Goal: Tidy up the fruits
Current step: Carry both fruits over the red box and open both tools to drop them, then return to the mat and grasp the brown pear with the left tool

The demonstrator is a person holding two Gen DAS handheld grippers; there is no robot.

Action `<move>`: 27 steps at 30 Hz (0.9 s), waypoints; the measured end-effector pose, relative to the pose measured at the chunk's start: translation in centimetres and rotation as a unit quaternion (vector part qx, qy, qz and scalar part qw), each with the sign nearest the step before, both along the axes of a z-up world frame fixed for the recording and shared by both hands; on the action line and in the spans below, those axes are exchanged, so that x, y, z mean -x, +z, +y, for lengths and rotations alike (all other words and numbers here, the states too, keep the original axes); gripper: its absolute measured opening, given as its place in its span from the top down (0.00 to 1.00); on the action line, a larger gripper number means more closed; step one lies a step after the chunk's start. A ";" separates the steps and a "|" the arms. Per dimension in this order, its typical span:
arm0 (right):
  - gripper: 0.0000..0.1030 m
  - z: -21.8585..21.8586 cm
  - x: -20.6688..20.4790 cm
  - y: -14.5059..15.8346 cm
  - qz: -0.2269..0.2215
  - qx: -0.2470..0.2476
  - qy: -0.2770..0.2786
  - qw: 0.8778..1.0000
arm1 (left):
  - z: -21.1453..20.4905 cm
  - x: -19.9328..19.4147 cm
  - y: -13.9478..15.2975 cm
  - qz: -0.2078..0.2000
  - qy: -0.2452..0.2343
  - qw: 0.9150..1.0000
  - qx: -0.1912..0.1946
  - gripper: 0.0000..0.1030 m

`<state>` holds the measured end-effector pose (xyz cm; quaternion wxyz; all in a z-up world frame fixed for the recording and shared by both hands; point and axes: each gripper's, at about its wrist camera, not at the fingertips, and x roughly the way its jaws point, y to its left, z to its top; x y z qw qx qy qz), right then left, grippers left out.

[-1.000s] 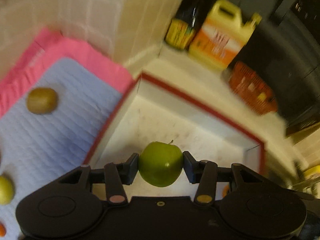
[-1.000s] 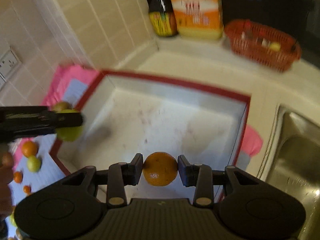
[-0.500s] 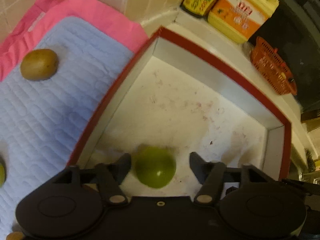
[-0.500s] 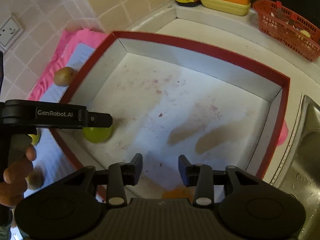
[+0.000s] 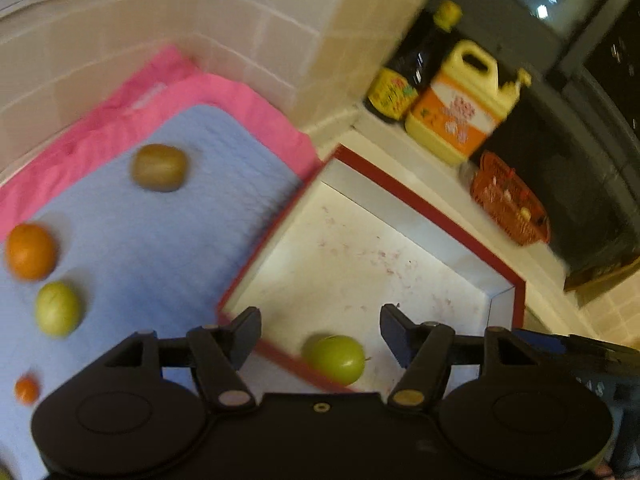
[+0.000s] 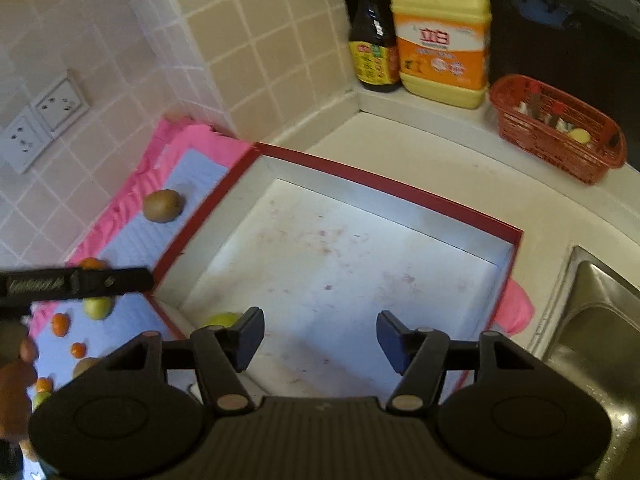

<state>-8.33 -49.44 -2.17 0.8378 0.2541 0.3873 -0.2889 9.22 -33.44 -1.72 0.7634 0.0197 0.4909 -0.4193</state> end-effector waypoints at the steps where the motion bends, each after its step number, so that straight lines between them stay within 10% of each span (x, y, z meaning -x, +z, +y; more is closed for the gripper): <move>1: 0.37 0.3 -0.2 0.1 -0.004 -0.001 0.006 1.000 | 1.6 0.4 0.2 0.000 0.015 1.000 0.007 0.24; 9: 0.28 3.9 -4.3 1.5 -0.013 0.019 0.079 0.997 | 16.0 3.0 4.9 -0.074 0.166 0.983 0.029 0.24; 20: 0.28 12.6 -13.1 3.4 -0.026 0.037 0.226 0.973 | 34.6 10.3 7.5 -0.137 0.402 0.905 -0.022 0.24; 27: 0.23 18.6 -17.2 1.4 -0.010 0.040 0.305 0.951 | 37.2 12.1 1.5 -0.072 0.423 0.901 -0.061 0.24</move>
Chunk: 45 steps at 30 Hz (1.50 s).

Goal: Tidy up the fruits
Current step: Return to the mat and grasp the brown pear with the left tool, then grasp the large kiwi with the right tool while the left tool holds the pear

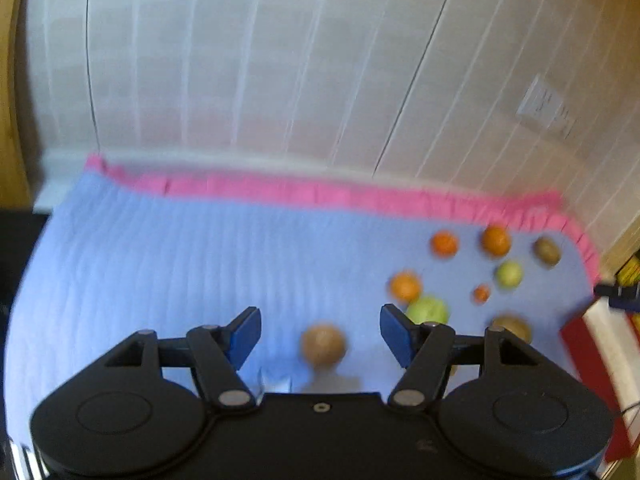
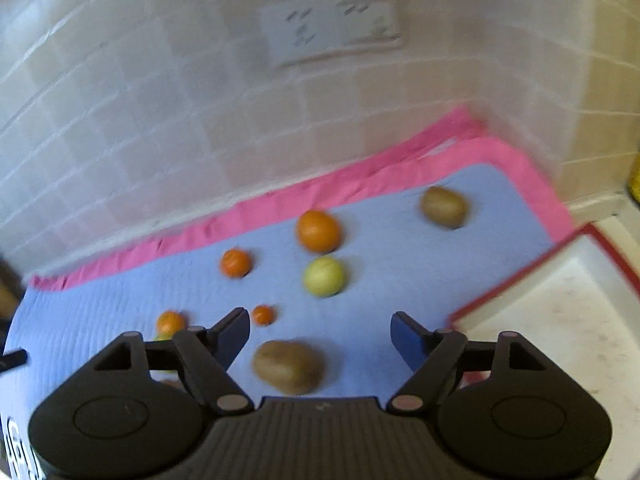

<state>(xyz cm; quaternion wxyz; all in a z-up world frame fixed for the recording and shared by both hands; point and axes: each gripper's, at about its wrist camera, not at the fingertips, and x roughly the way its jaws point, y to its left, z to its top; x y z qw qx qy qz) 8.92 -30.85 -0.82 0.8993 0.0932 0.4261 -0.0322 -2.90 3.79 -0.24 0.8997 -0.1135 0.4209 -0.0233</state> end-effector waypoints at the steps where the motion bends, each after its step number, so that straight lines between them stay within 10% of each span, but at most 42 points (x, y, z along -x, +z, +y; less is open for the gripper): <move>1: 0.23 0.5 -0.5 -0.8 0.008 -0.003 0.008 1.000 | 0.0 0.2 -1.0 0.010 -0.004 1.000 0.002 0.24; 9: 0.23 2.3 -2.4 -7.1 0.055 -0.050 0.016 0.997 | -2.3 -2.4 -7.0 0.049 -0.042 0.997 -0.038 0.24; 20: 0.23 4.4 -3.8 -11.8 0.054 0.033 0.026 0.998 | -4.3 -5.4 -10.3 0.061 -0.091 0.990 -0.093 0.29; 25: 0.23 4.0 -4.9 -13.0 0.063 0.001 0.027 0.998 | -4.6 -5.7 -10.5 0.053 -0.096 0.987 -0.115 0.51; 45: 0.33 2.9 -2.1 -9.9 0.002 -0.031 0.003 1.000 | -6.4 -4.4 -6.1 -0.009 -0.103 0.988 -0.110 0.53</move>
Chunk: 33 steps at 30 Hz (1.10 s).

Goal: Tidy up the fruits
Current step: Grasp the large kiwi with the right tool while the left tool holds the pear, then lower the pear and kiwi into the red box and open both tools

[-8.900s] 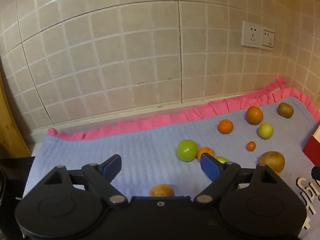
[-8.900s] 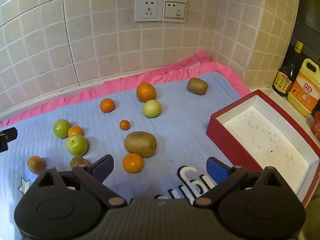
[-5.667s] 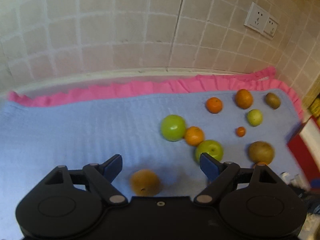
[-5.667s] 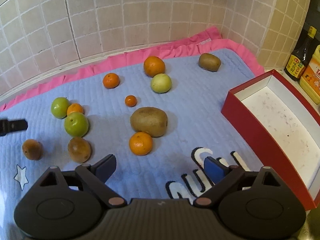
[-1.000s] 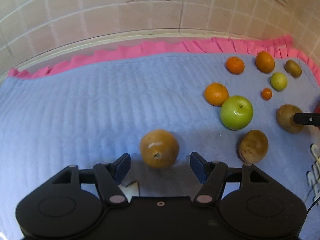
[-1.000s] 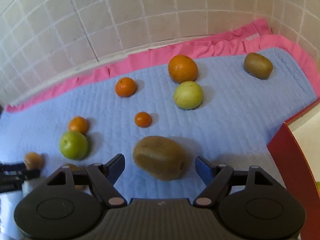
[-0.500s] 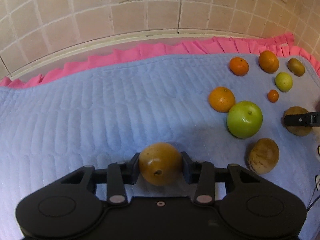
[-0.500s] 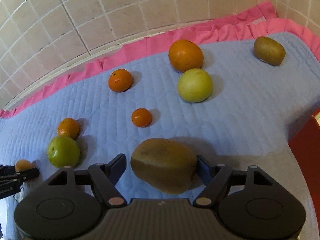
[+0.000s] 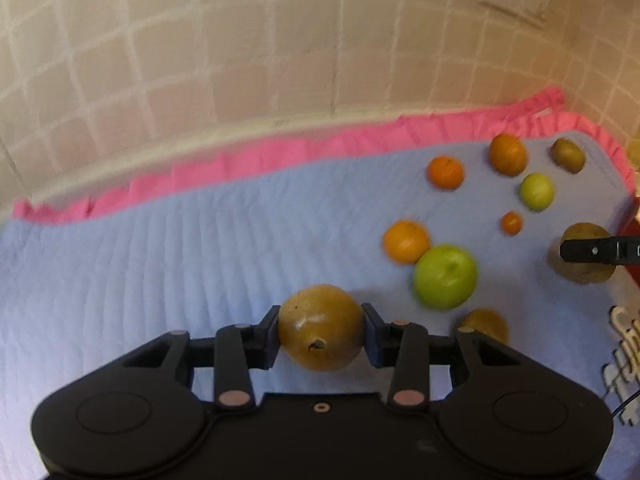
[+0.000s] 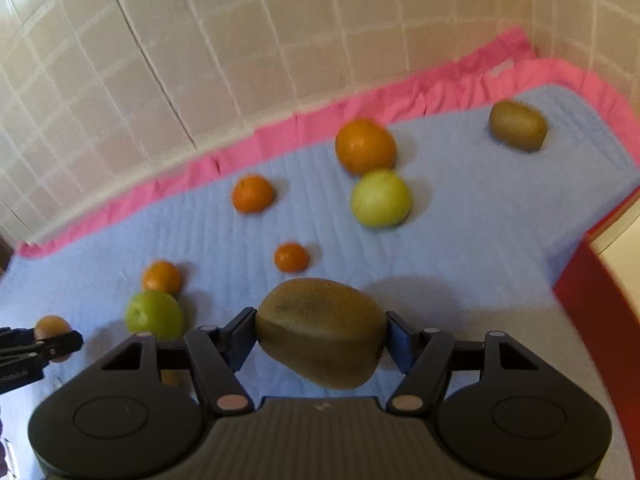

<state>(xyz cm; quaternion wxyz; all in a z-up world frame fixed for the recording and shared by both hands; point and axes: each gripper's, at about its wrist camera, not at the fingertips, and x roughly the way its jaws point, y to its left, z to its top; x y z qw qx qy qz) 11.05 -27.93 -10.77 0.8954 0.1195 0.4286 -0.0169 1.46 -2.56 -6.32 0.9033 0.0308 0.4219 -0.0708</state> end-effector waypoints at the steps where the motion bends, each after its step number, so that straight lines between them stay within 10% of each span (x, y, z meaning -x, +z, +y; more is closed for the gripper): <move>1: 0.33 -0.3 0.4 0.8 -0.012 -0.002 -0.005 1.000 | -0.6 0.1 0.8 -0.010 -0.009 1.000 -0.001 0.53; 10: 0.33 -8.0 7.6 8.6 -0.118 -0.013 -0.109 0.987 | -9.8 0.2 8.0 -0.090 -0.127 0.988 -0.006 0.53; 17: 0.33 -17.4 14.0 10.6 -0.115 0.023 -0.236 0.965 | -22.3 -1.1 11.1 -0.092 -0.267 0.958 0.057 0.53; 27: 0.33 -27.5 21.1 8.9 -0.052 -0.016 -0.339 0.939 | -36.9 -7.0 7.7 -0.030 -0.422 0.902 0.089 0.53; 33: 0.33 -27.5 19.7 6.4 0.009 -0.041 -0.289 0.956 | -45.1 -10.0 2.3 0.031 -0.443 0.895 0.039 0.53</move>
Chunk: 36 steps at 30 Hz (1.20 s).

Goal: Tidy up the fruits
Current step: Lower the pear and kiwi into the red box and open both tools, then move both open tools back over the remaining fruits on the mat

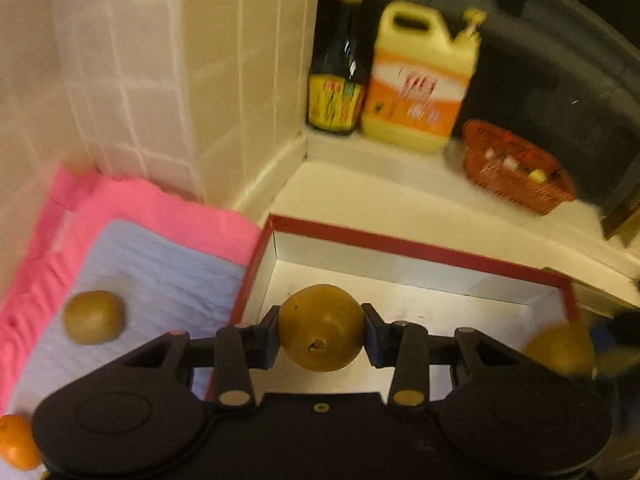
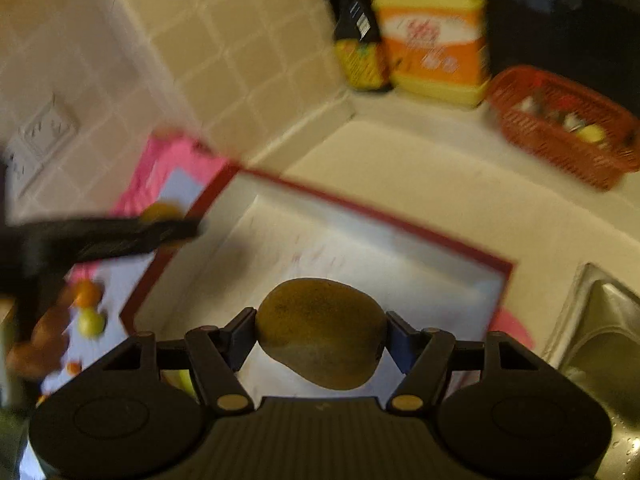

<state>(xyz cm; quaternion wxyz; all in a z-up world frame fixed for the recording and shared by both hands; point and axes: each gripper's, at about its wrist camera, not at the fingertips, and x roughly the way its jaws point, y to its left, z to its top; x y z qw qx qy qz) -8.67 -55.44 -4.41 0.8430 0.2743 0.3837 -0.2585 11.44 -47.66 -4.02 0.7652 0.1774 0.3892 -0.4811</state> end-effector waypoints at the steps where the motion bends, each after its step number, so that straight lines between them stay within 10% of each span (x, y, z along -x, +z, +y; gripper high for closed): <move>1: 0.33 0.1 -0.5 -0.6 0.009 -0.017 0.012 1.000 | -0.6 -0.6 -0.8 0.009 0.004 1.000 -0.007 0.53; 5: 0.33 0.3 -2.2 -2.8 0.030 -0.089 0.047 0.994 | -2.2 -1.8 -3.2 0.046 0.002 0.998 -0.036 0.53; 18: 0.30 2.2 -5.1 -6.3 0.100 -0.100 0.067 0.988 | -3.4 -1.6 -4.5 0.040 -0.023 0.998 -0.051 0.52; 22: 0.23 1.1 -4.1 -5.6 0.054 -0.144 0.074 0.985 | -3.1 -1.3 -4.1 0.047 -0.032 0.998 -0.041 0.28; 36: 0.20 0.8 1.8 -1.0 -0.017 -0.116 0.030 0.993 | 4.6 -0.8 2.8 0.018 0.015 0.999 0.029 0.27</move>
